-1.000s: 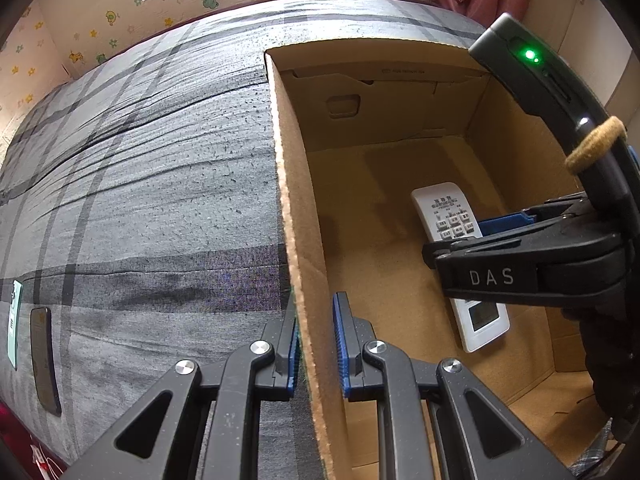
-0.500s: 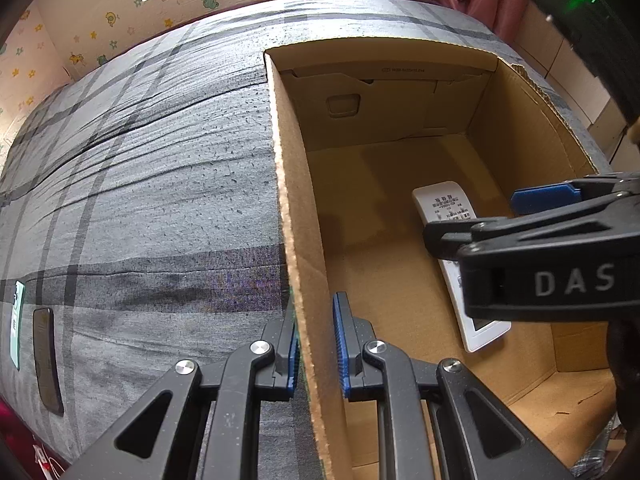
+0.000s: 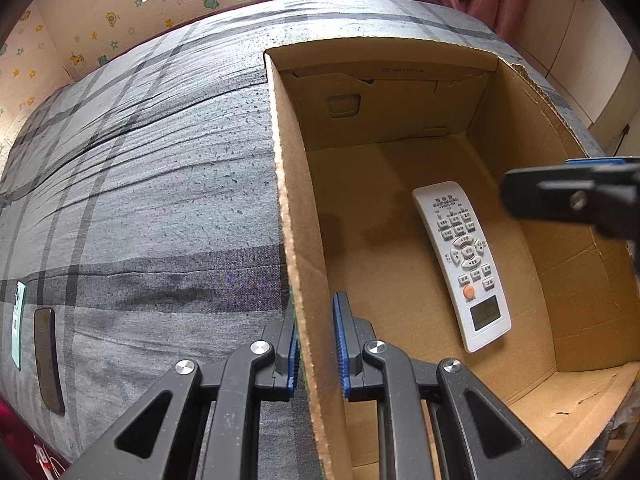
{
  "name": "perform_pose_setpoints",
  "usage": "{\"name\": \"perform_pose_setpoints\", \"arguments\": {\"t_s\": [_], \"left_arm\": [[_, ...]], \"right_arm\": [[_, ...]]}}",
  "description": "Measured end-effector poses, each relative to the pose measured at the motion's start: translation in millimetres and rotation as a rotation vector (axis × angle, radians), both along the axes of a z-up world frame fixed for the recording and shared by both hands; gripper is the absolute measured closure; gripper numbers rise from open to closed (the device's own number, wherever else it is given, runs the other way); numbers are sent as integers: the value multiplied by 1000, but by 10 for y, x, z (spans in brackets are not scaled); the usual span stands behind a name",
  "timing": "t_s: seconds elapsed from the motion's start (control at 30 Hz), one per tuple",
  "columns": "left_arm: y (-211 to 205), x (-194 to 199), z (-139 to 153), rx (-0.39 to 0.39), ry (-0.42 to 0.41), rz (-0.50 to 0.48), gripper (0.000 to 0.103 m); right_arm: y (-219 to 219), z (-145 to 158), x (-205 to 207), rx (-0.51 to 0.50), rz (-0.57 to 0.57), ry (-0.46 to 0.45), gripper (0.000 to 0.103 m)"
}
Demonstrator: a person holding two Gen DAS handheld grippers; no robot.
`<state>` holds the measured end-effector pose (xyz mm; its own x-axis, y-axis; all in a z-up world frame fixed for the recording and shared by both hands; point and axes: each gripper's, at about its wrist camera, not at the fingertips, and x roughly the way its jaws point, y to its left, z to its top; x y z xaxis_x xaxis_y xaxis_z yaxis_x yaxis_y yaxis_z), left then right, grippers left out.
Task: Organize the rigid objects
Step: 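Lower the remote into the box and open the right gripper, then move the right gripper back toward the black round cap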
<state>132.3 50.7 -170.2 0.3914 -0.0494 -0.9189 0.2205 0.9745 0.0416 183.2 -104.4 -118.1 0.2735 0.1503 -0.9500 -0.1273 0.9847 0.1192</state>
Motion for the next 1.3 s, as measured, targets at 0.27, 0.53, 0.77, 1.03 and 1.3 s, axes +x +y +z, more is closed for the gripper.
{"name": "perform_pose_setpoints", "arguments": {"t_s": [0.27,0.53,0.77,1.03,1.3], "left_arm": [[-31,-8,4,11,-4,-3,87],[-37,-7,-2,14,-1,-3,87],[-36,-5,-2,15,-1,-2,87],[-46,-1,-5,22,-2,-6,87],[-48,-4,-6,22,-2,-6,87]], "right_arm": [[-329,156,-15,87,-10,-4,9],[-502,387,-124,17,-31,-78,2],[-882,456,-101,-17,-65,-83,0],[-1357,325,-34,-108,-114,-65,0],[-1846,8,73,-151,-194,-5,0]]}}
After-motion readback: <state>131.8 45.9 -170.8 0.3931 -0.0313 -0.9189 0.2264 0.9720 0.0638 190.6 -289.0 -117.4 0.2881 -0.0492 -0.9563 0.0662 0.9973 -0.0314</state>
